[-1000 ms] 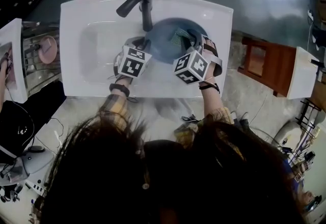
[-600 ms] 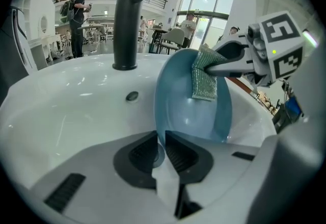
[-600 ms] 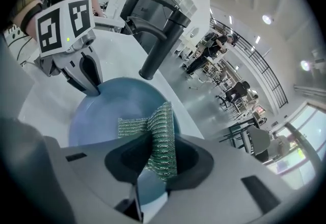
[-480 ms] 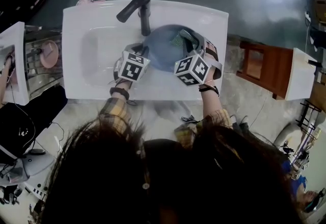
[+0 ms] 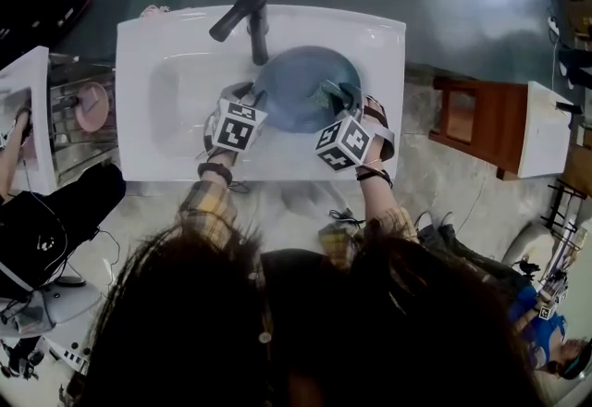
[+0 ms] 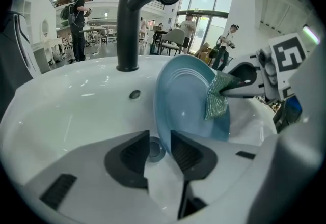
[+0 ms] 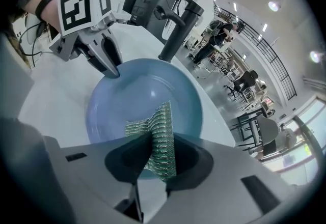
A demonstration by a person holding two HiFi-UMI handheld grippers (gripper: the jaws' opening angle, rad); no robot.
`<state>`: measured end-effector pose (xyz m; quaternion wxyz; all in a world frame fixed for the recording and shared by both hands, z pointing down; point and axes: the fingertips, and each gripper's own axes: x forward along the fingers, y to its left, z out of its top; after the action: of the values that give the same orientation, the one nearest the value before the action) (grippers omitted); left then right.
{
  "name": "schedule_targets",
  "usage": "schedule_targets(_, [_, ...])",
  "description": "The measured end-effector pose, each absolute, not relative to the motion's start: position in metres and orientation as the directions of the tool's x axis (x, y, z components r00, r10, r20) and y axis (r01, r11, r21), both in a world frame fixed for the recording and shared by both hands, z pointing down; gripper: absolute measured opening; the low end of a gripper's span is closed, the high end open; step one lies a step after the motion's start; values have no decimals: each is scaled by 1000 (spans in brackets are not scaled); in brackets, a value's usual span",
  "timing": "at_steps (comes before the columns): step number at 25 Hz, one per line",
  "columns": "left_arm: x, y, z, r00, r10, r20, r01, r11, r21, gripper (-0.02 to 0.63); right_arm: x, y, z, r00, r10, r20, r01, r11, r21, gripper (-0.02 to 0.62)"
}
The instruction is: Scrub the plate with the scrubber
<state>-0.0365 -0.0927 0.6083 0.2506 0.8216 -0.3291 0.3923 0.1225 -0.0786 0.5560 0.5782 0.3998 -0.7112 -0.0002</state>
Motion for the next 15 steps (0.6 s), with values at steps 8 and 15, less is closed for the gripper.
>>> schedule_targets(8, [-49,-82,581,469,-381,797,-745,-655,125,110,117,-57,545,-39,-569,822,-627,654,423,109])
schedule_targets(15, [-41,-71,541,497,-437,750,-719,-691,73,109,115,-57,511,-57,-622,781,-686,593,422,107])
